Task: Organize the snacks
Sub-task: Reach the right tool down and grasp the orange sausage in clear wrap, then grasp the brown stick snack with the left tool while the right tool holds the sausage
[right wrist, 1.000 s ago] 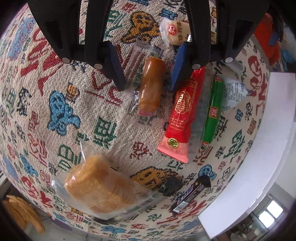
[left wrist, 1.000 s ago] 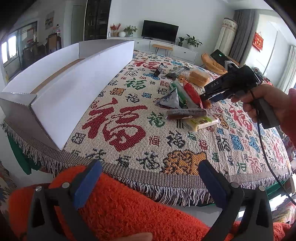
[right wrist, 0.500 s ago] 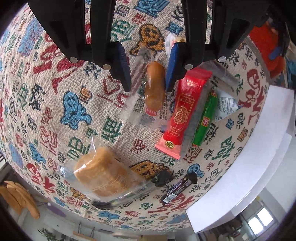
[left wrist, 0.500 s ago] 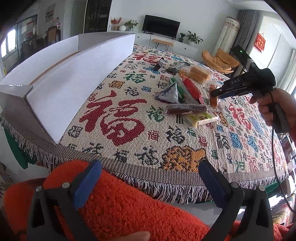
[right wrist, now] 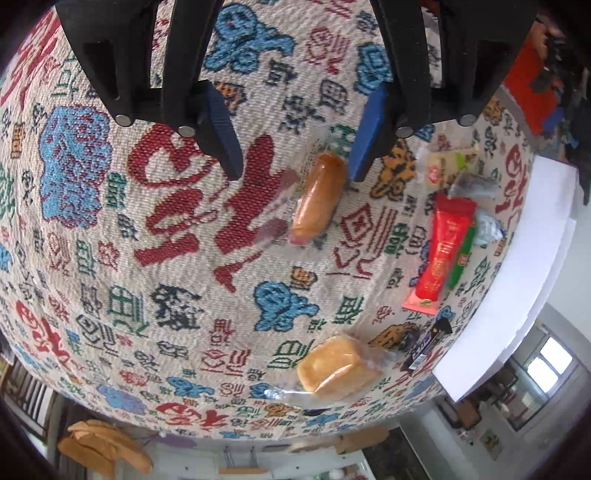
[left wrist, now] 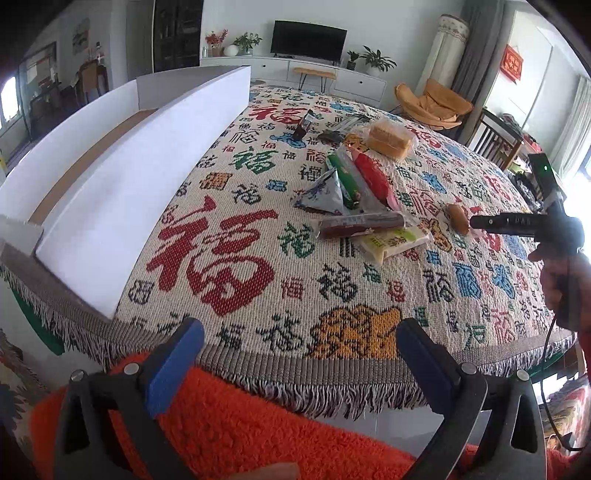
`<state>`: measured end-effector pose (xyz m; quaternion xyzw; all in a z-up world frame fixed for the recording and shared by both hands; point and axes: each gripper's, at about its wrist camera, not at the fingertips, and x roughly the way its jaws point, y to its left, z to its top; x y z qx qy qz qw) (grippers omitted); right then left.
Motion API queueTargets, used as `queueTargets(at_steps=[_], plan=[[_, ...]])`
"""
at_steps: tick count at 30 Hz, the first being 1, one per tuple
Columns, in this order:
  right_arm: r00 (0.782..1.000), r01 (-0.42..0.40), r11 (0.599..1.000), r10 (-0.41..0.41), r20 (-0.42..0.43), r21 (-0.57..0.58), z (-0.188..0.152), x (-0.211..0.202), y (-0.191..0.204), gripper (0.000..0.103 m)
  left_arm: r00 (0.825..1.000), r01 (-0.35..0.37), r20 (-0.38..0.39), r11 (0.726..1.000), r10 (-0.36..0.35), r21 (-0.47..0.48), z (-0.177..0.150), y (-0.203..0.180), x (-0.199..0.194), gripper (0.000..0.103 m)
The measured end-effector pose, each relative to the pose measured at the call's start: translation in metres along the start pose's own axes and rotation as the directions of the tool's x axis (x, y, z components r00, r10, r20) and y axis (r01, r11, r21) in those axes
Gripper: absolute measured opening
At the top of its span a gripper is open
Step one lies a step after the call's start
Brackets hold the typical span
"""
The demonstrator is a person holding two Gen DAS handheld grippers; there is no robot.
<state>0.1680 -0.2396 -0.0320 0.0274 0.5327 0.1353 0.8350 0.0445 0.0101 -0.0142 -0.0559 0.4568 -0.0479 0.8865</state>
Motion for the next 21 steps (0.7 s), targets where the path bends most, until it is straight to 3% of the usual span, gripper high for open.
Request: queueTargets(at_steps=[4, 8, 10, 13, 16, 17, 20, 21], plan=[[0.993, 0.054, 0.996, -0.046, 0.106, -0.068, -0.025, 0.009, -0.01, 0.069, 0.998, 0.054, -0.039, 0.984, -0.048, 0.17, 0.033, -0.018, 0.03, 0.103], [0.971, 0.115, 0.984, -0.082, 0.226, -0.139, -0.041, 0.014, -0.001, 0.084, 0.994, 0.094, -0.071, 0.98, -0.083, 0.175, 0.068, -0.025, 0.066, 0.102], [0.968, 0.153, 0.974, -0.113, 0.225, -0.169, -0.039, 0.015, 0.008, 0.085, 0.987, 0.154, -0.074, 0.977, -0.144, 0.149, 0.082, -0.025, 0.079, 0.102], [0.971, 0.127, 0.979, -0.091, 0.221, -0.157, -0.039, 0.014, 0.004, 0.087, 0.97, 0.214, -0.15, 0.967, -0.193, 0.136, 0.089, -0.025, 0.102, 0.102], [0.97, 0.137, 0.978, -0.099, 0.222, -0.16, -0.04, 0.014, 0.002, 0.086, 0.948, 0.259, -0.237, 0.949, -0.213, 0.181, 0.081, -0.026, 0.114, 0.095], [0.97, 0.137, 0.978, -0.099, 0.223, -0.16, -0.041, 0.014, 0.0, 0.086, 0.95, 0.265, -0.228, 0.94, -0.216, 0.216, 0.079, -0.029, 0.111, 0.092], [0.969, 0.139, 0.977, -0.101, 0.224, -0.16, -0.044, 0.013, 0.0, 0.086, 0.896, 0.405, -0.303, 0.879, -0.325, 0.252, 0.073, -0.035, 0.099, 0.08], [0.97, 0.138, 0.977, -0.101, 0.223, -0.16, -0.043, 0.014, 0.0, 0.086, 0.887, 0.427, -0.312, 0.862, -0.34, 0.275, 0.072, -0.037, 0.095, 0.08]])
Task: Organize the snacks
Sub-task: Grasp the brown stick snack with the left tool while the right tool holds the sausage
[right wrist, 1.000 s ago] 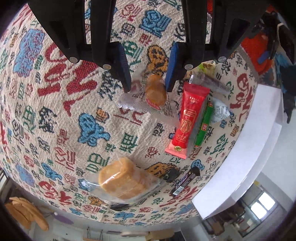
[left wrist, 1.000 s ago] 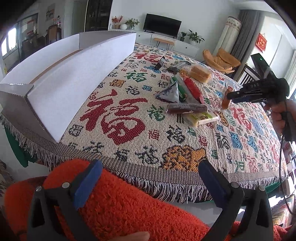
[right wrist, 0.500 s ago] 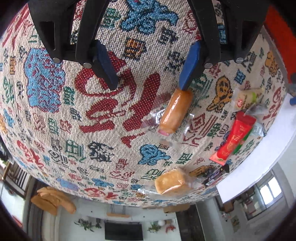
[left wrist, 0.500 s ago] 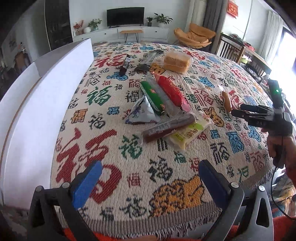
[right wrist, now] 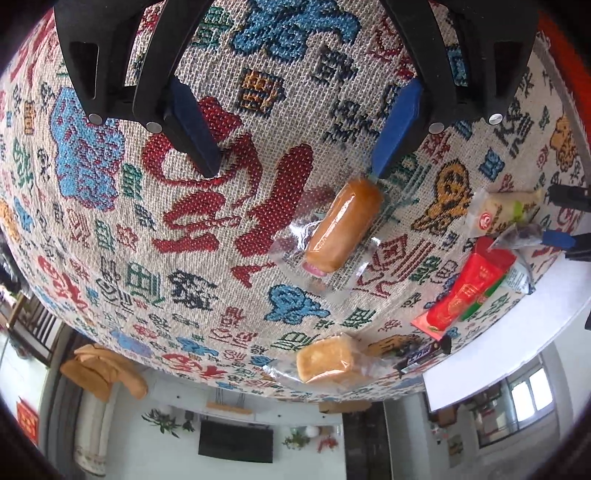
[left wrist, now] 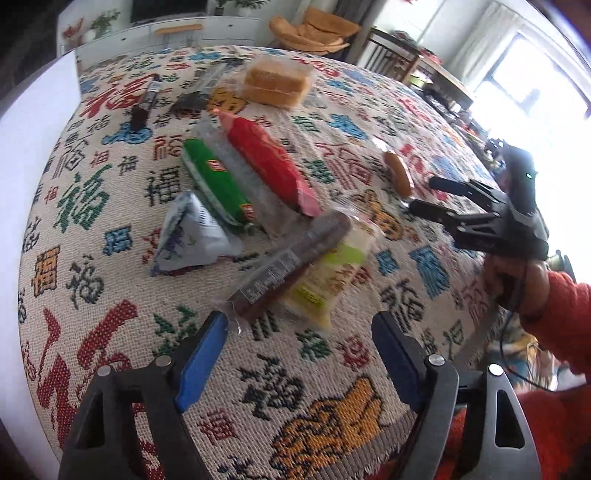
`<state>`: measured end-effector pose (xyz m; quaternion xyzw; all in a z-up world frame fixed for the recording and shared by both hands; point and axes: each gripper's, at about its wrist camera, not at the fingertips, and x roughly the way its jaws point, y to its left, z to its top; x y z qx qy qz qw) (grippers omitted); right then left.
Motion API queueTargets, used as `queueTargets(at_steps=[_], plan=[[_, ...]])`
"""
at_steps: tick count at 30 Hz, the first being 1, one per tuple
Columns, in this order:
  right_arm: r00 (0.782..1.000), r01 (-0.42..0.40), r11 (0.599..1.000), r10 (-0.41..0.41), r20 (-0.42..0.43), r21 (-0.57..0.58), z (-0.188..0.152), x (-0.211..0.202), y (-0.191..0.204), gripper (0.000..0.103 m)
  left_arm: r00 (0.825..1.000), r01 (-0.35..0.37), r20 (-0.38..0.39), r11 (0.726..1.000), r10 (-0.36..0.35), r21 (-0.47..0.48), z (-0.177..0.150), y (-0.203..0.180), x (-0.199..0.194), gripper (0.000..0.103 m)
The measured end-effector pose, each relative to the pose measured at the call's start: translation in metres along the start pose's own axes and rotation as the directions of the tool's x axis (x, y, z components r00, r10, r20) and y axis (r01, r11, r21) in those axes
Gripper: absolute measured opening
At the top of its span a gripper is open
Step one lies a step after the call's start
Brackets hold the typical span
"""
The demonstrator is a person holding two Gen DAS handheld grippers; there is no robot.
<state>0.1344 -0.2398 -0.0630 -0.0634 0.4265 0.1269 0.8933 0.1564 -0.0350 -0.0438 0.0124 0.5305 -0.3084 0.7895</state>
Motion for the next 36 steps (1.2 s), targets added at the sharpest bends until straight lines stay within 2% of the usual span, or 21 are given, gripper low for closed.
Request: queueTargets(at_steps=[3, 5, 8, 10, 11, 12, 13, 14, 15, 17, 20, 22, 25, 26, 27, 28, 29, 32, 34, 36], plan=[[1.0, -0.001, 1.0, 0.001, 0.0, 0.0, 0.0, 0.0, 0.0, 0.086, 0.998, -0.06, 0.008, 0.997, 0.06, 0.052, 0.001, -0.005, -0.007, 0.08], [1.0, 0.0, 1.0, 0.0, 0.0, 0.0, 0.001, 0.0, 0.0, 0.086, 0.995, -0.094, 0.027, 0.995, 0.093, 0.021, 0.006, 0.002, -0.012, 0.08], [1.0, 0.0, 1.0, 0.0, 0.001, 0.001, 0.001, 0.0, 0.0, 0.087, 0.998, -0.03, 0.054, 0.999, 0.032, -0.028, 0.018, 0.008, -0.012, 0.08], [1.0, 0.0, 1.0, 0.0, 0.001, 0.001, 0.001, 0.0, 0.0, 0.087, 0.999, -0.021, 0.026, 1.0, 0.021, -0.021, 0.027, 0.004, 0.0, 0.08], [1.0, 0.0, 1.0, 0.0, 0.001, 0.001, 0.001, 0.0, 0.0, 0.087, 0.999, -0.037, 0.004, 0.999, 0.037, -0.009, 0.029, 0.0, 0.007, 0.074], [1.0, 0.0, 1.0, 0.0, 0.001, 0.001, 0.001, 0.0, 0.0, 0.087, 0.998, -0.054, -0.015, 0.999, 0.054, 0.005, 0.03, -0.002, 0.014, 0.057], [1.0, 0.0, 1.0, 0.0, 0.001, 0.001, 0.001, 0.0, 0.0, 0.087, 0.997, -0.076, -0.029, 0.997, 0.077, 0.015, 0.028, -0.005, 0.019, 0.049], [1.0, -0.001, 1.0, 0.0, 0.001, 0.001, 0.001, -0.001, -0.001, 0.087, 0.997, -0.081, -0.011, 0.997, 0.081, 0.014, 0.025, -0.005, 0.018, 0.044], [1.0, -0.001, 1.0, 0.001, 0.001, 0.001, 0.0, -0.001, -0.002, 0.087, 0.998, -0.066, -0.003, 0.998, 0.066, 0.003, 0.023, -0.004, 0.015, 0.025], [1.0, 0.0, 1.0, 0.0, 0.001, 0.001, 0.001, 0.0, 0.0, 0.087, 1.0, -0.029, -0.005, 1.0, 0.029, -0.002, 0.011, -0.001, 0.007, 0.022], [1.0, 0.0, 1.0, 0.0, 0.001, 0.001, 0.001, 0.001, 0.0, 0.087, 0.999, -0.046, -0.026, 0.999, 0.047, 0.027, -0.013, -0.001, -0.007, 0.021], [1.0, 0.0, 1.0, 0.0, 0.001, 0.001, 0.001, 0.001, 0.0, 0.087, 0.997, -0.074, -0.034, 0.997, 0.075, 0.033, -0.029, 0.002, -0.018, 0.021], [1.0, 0.0, 1.0, 0.0, 0.001, 0.001, 0.001, 0.001, 0.0, 0.087, 0.995, -0.099, -0.03, 0.995, 0.098, -0.014, -0.04, 0.014, -0.028, 0.025], [1.0, 0.0, 1.0, 0.0, 0.001, 0.002, 0.001, 0.001, 0.0, 0.087, 0.993, -0.116, -0.03, 0.993, 0.115, -0.026, -0.041, 0.016, -0.027, 0.041], [1.0, 0.0, 1.0, 0.0, 0.001, 0.002, 0.001, 0.0, -0.001, 0.087, 0.99, -0.137, -0.034, 0.99, 0.136, -0.043, -0.04, 0.019, -0.025, 0.069], [1.0, 0.0, 1.0, 0.0, 0.001, 0.001, 0.001, 0.0, 0.0, 0.087, 0.987, -0.159, -0.029, 0.985, 0.158, -0.065, -0.039, 0.02, -0.023, 0.081], [1.0, 0.0, 1.0, 0.0, 0.001, 0.001, 0.001, 0.0, 0.0, 0.087, 0.986, -0.169, -0.012, 0.983, 0.168, -0.077, -0.036, 0.02, -0.022, 0.085], [1.0, 0.0, 1.0, 0.0, 0.001, 0.002, 0.001, 0.0, 0.0, 0.087, 0.99, -0.136, 0.012, 0.99, 0.137, -0.045, -0.024, 0.011, -0.018, 0.085], [1.0, 0.0, 1.0, 0.0, 0.002, 0.002, 0.001, 0.0, 0.0, 0.087, 0.985, -0.174, -0.004, 0.985, 0.174, -0.018, -0.016, 0.003, -0.008, 0.085], [1.0, -0.001, 1.0, 0.001, 0.002, 0.002, 0.001, 0.0, 0.0, 0.087, 0.966, -0.25, -0.057, 0.968, 0.252, 0.029, -0.012, -0.003, 0.008, 0.079]])
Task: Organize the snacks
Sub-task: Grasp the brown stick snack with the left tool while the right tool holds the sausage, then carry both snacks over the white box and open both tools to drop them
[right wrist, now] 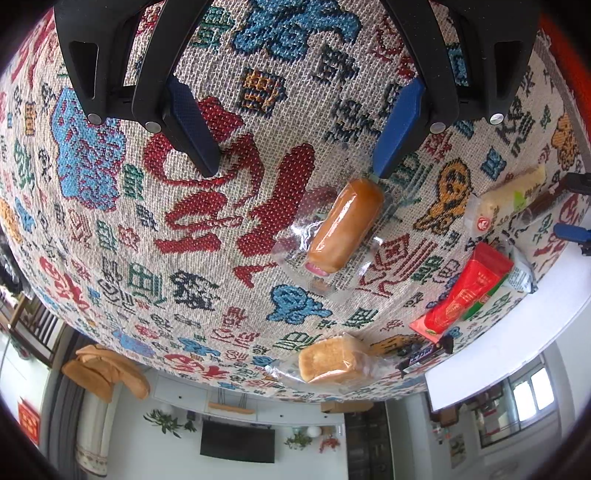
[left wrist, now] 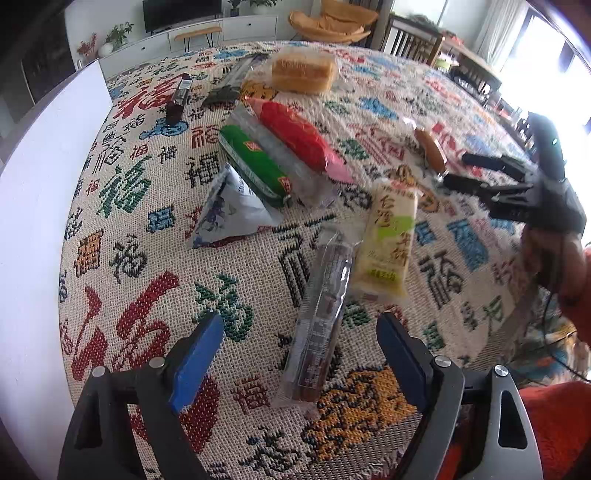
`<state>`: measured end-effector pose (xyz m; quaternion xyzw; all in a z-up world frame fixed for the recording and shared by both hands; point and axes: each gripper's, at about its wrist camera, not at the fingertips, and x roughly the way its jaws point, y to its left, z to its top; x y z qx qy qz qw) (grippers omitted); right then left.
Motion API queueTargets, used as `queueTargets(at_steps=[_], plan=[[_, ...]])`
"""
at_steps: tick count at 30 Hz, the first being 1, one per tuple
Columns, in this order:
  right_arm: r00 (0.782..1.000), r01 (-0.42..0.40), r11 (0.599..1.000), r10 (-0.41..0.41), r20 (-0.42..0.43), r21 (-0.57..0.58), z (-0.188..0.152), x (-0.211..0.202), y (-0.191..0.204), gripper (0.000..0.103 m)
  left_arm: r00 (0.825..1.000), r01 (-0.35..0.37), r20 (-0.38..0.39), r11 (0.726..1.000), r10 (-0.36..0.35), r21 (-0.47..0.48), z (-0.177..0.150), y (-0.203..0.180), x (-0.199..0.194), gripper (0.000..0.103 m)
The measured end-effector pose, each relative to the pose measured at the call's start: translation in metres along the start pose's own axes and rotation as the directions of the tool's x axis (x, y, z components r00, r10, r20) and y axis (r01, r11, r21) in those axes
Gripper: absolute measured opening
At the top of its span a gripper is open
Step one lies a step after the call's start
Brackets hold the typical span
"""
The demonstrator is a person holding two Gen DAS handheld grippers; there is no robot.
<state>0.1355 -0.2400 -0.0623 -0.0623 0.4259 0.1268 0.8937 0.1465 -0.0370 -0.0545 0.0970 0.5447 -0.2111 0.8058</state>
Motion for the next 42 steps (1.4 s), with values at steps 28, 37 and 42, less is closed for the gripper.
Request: queueTargets(at_steps=[28, 37, 42], plan=[[0.938, -0.136, 0.981, 0.172, -0.3, 0.139, 0.08, 0.021, 0.038, 0.037, 0.975, -0.03, 0.204, 0.958, 0.092, -0.287, -0.058, 0.038, -0.085, 0.019], [0.925, -0.333, 0.922, 0.36, -0.119, 0.2, 0.156, -0.042, 0.069, 0.037, 0.921, 0.027, 0.357, 0.886, 0.159, -0.464, -0.073, 0.118, -0.174, 0.019], [0.857, -0.509, 0.858, 0.512, -0.057, 0.059, 0.221, -0.074, 0.177, 0.038, 0.893, -0.068, 0.317, 0.792, 0.32, -0.607, -0.091, 0.193, -0.21, 0.019]])
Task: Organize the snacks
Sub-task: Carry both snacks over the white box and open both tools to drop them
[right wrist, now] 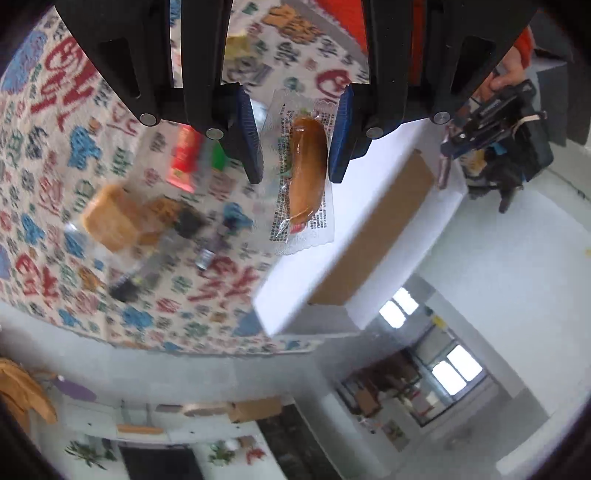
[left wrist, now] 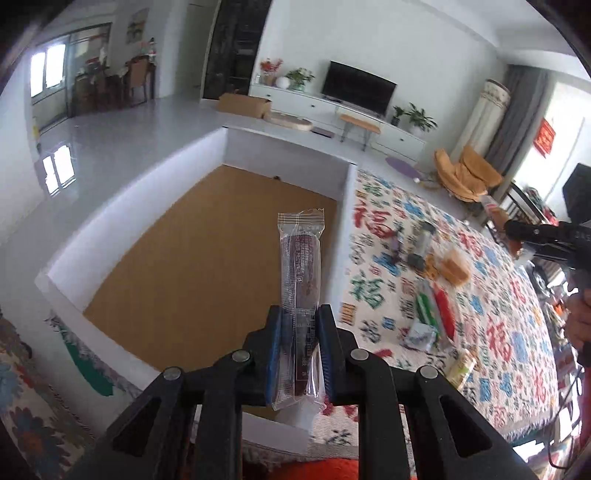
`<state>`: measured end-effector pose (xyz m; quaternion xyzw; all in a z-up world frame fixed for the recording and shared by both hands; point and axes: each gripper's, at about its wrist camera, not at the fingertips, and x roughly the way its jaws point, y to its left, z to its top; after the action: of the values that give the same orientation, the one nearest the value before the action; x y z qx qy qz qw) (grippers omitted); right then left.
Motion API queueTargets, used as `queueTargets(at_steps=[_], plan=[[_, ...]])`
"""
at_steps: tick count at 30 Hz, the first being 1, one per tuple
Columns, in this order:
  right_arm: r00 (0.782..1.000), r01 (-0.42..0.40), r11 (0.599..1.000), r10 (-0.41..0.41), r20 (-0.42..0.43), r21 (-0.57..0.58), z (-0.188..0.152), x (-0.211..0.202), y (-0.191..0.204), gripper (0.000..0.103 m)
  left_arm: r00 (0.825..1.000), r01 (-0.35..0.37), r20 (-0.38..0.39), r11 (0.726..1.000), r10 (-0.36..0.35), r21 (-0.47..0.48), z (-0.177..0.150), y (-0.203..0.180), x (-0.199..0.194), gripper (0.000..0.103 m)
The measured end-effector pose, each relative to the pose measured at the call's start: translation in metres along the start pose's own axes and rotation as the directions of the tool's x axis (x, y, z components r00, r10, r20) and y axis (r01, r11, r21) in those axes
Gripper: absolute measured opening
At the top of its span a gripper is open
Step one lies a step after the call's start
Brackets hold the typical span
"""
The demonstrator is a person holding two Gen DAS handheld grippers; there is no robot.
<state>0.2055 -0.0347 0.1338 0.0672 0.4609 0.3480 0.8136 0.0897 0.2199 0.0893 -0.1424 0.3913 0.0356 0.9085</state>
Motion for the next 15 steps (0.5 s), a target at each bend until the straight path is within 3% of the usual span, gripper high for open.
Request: queueTargets(at_steps=[4, 7, 8, 12, 15], plan=[[0.997, -0.08, 0.988, 0.08, -0.002, -0.13, 0.032, 0.049, 0.091, 0.039, 0.991, -0.131, 0.0, 0.991, 0.131, -0.04, 0.014, 0.037, 0.004, 0.019], [0.998, -0.054, 0.977, 0.06, 0.022, -0.205, 0.039, 0.079, 0.134, 0.057, 0.977, -0.212, -0.003, 0.974, 0.212, -0.079, 0.018, 0.051, 0.005, 0.02], [0.997, -0.059, 0.975, 0.066, 0.026, -0.215, 0.04, 0.083, 0.141, 0.062, 0.974, -0.228, -0.009, 0.97, 0.228, -0.085, 0.019, 0.054, 0.005, 0.021], [0.988, -0.102, 0.969, 0.124, 0.088, -0.227, 0.04, 0.058, 0.147, 0.063, 0.974, -0.228, 0.0, 0.971, 0.229, -0.075, 0.01, 0.05, 0.007, 0.021], [0.98, -0.044, 0.966, 0.092, 0.178, -0.255, 0.035, 0.024, 0.129, 0.069, 0.98, -0.196, 0.007, 0.979, 0.197, -0.063, 0.003, 0.036, 0.01, 0.021]])
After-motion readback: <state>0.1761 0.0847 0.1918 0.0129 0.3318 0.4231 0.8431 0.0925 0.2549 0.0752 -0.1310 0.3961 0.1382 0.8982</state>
